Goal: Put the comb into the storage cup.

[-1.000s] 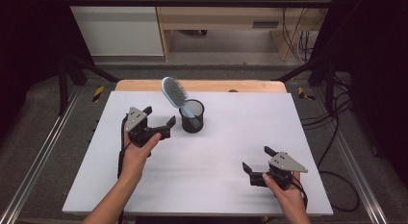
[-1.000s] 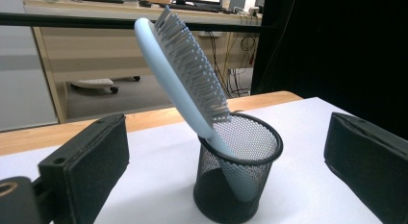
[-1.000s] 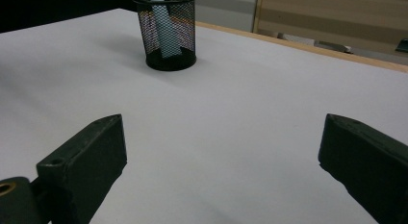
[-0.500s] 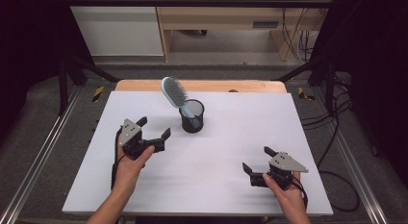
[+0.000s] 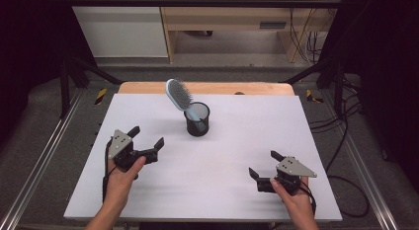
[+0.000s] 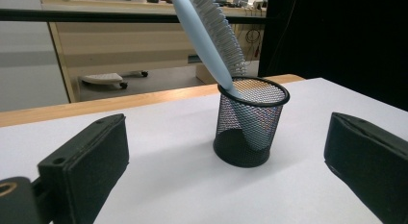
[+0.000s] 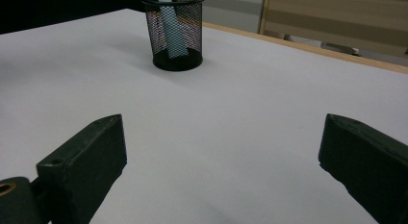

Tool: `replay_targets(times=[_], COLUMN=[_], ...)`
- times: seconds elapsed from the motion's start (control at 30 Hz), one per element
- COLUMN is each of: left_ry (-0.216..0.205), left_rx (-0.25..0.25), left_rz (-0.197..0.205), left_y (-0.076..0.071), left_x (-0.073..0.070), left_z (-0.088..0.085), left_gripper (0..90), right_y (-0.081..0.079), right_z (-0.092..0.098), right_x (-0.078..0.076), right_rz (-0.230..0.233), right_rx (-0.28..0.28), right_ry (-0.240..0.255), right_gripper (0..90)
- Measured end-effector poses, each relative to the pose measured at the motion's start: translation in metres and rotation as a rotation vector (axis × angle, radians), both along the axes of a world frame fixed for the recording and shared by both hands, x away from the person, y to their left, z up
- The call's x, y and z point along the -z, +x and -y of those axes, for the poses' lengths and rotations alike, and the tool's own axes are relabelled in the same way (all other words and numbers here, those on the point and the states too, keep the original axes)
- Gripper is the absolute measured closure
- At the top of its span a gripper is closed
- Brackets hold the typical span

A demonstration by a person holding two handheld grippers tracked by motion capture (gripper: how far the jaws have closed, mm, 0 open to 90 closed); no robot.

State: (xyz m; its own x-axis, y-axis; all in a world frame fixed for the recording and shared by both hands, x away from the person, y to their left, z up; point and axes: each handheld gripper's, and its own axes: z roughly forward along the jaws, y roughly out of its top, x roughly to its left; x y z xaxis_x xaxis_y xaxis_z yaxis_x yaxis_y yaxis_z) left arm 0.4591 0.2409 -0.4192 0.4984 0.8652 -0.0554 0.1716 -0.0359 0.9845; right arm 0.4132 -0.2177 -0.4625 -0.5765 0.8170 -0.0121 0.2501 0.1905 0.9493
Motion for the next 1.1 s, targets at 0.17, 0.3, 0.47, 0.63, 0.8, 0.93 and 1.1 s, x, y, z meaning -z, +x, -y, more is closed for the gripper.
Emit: replay_targets(times=[0.17, 0.3, 0.47, 0.63, 0.8, 0.93, 1.1], left_ry=[-0.001, -0.004, -0.017, -0.006, -0.006, 0.028, 0.036], left_rx=[-0.013, -0.029, -0.055, -0.066, -0.082, -0.084, -0.09], left_rz=[0.013, 0.024, 0.046, 0.067, 0.084, 0.089, 0.085], left_y=[-0.006, -0.01, -0.016, -0.026, -0.033, -0.039, -0.048], left_x=[-0.004, -0.008, -0.013, -0.015, -0.02, -0.02, -0.013], left_z=[-0.015, -0.029, -0.045, -0.058, -0.074, -0.084, -0.095], left_gripper=[1.9, 1.9, 2.1, 1.8, 1.7, 1.7, 1.5], right_y=[0.0, 0.0, 0.0, 0.0, 0.002, 0.006, 0.007], right_z=[0.0, 0.002, 0.004, 0.002, 0.003, 0.003, 0.006], right_x=[0.0, 0.0, 0.001, 0.002, 0.0, -0.003, -0.006], right_rz=[-0.002, -0.002, -0.027, -0.029, -0.023, -0.018, -0.006], right_rx=[-0.003, -0.01, -0.014, -0.019, -0.007, 0.006, 0.009], right_ry=[0.003, 0.005, 0.022, 0.014, 0.01, 0.002, -0.002], right_gripper=[3.1, 3.2, 3.3, 3.2, 3.0, 3.0, 3.1])
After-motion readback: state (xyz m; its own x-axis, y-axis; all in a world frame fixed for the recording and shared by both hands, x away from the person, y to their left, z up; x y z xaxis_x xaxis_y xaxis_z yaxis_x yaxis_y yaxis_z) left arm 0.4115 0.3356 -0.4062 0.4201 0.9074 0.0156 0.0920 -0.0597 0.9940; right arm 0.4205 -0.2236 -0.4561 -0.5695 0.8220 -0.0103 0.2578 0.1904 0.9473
